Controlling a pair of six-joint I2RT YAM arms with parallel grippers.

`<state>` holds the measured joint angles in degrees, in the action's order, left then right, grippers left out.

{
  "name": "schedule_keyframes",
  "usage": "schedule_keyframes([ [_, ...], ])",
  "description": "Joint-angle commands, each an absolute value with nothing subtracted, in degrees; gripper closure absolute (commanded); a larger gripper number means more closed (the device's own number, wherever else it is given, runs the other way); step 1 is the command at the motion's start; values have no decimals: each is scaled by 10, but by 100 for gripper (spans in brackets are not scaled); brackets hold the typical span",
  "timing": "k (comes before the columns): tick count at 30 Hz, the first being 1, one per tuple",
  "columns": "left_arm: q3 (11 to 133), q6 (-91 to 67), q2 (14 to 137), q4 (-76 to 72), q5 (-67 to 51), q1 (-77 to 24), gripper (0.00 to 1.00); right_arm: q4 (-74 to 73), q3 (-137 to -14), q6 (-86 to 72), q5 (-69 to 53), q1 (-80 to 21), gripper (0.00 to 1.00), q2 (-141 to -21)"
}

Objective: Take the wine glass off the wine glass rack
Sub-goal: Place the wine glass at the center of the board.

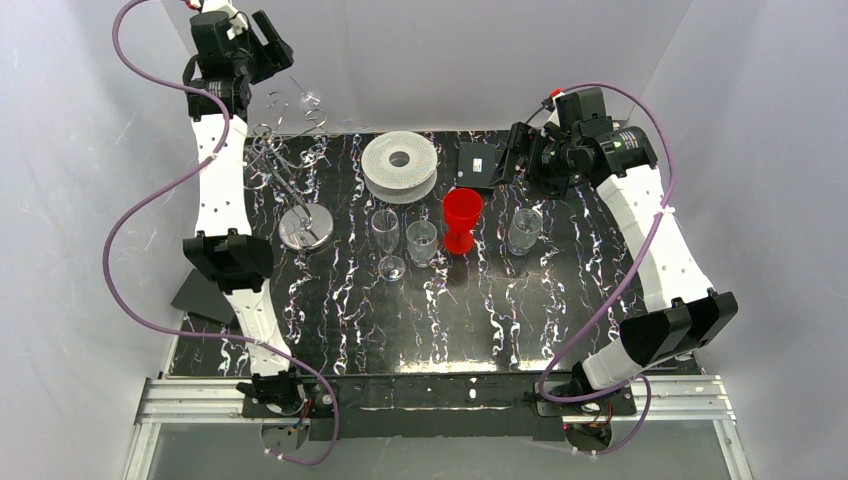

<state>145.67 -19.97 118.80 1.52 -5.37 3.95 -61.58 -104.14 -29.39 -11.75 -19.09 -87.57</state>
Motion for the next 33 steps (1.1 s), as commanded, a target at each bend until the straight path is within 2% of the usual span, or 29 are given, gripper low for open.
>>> schedule_keyframes([
  [1, 1480, -214, 1171, -47, -76, 28, 62, -604, -1051, -289, -121, -187, 5, -864],
  [17, 1468, -212, 1160, -43, -117, 9, 62, -600, -1047, -287, -127, -187, 4, -854],
  [33, 1463, -198, 1141, -24, -153, -54, 63, -595, -1042, -284, -140, -187, 3, -838],
])
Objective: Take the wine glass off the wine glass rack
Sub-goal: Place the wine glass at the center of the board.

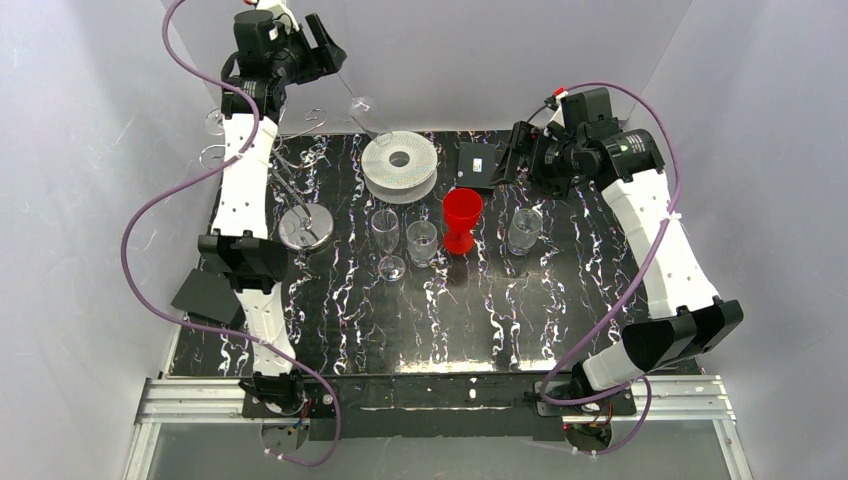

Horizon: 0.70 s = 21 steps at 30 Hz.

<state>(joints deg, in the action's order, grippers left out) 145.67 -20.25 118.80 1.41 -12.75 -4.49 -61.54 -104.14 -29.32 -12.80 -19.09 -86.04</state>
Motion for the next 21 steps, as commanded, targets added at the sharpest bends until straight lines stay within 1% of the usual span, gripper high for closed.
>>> schedule_keyframes([
  [1, 1459, -198, 1139, -25, -156, -58, 63, -595, -1041, -285, -141, -187, 3, -837],
  [15, 1445, -185, 1109, -9, -204, -93, 63, -554, -1042, -286, -218, -188, 3, -819],
  [21, 1413, -178, 1079, -6, -215, -105, 63, -486, -1016, -298, -257, -189, 3, -795],
])
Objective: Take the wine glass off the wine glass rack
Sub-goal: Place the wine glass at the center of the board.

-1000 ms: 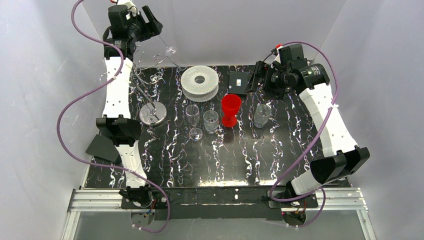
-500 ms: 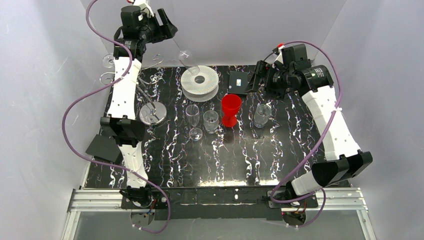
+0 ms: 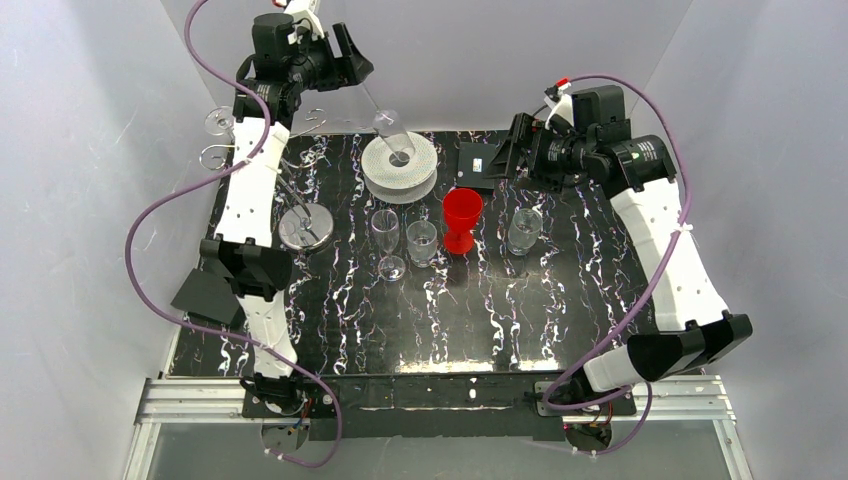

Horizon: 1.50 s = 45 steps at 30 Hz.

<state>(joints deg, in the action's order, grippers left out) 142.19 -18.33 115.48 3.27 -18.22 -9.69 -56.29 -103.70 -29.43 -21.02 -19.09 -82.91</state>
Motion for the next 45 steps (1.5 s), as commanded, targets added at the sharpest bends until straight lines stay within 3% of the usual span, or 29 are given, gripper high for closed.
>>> schedule_keyframes([
  [1, 1410, -180, 1076, -6, -217, -107, 63, -464, -1003, -302, -268, -189, 3, -787],
  [12, 1408, -198, 1053, 22, -245, -128, 64, -207, -923, -334, -363, -198, 3, -746],
  [32, 1351, -234, 983, 28, -267, -184, 66, -142, -1078, -287, -387, -209, 12, -883],
  [45, 1348, -253, 969, 34, -289, -219, 67, -126, -1065, -278, -434, -230, 16, -901],
])
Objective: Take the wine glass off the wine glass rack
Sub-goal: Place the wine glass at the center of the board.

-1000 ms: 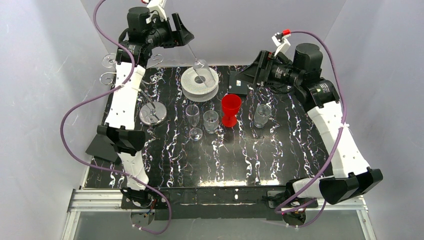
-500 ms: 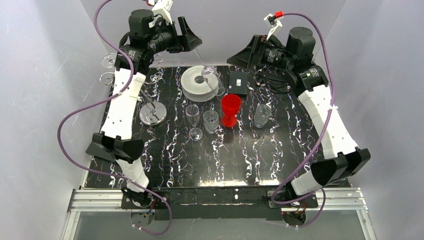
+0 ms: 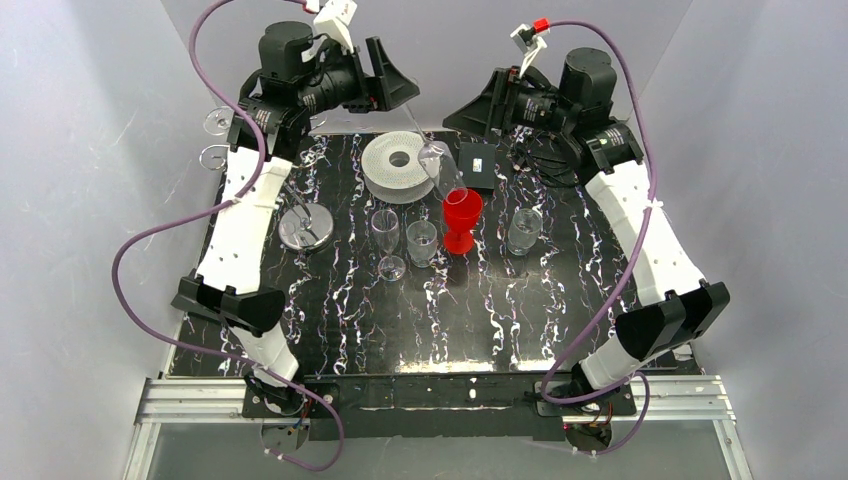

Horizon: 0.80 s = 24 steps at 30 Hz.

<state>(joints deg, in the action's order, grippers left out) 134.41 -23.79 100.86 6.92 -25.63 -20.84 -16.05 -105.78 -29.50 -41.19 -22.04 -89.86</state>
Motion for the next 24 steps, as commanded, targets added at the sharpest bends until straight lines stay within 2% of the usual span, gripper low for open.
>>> schedule_keyframes([
  [1, 1348, -256, 969, 34, -291, -221, 67, -128, -1065, -275, -434, -233, 17, -902],
  [24, 1347, -314, 968, 5, -319, -237, 69, -220, -1075, -178, -365, -289, 27, -920],
])
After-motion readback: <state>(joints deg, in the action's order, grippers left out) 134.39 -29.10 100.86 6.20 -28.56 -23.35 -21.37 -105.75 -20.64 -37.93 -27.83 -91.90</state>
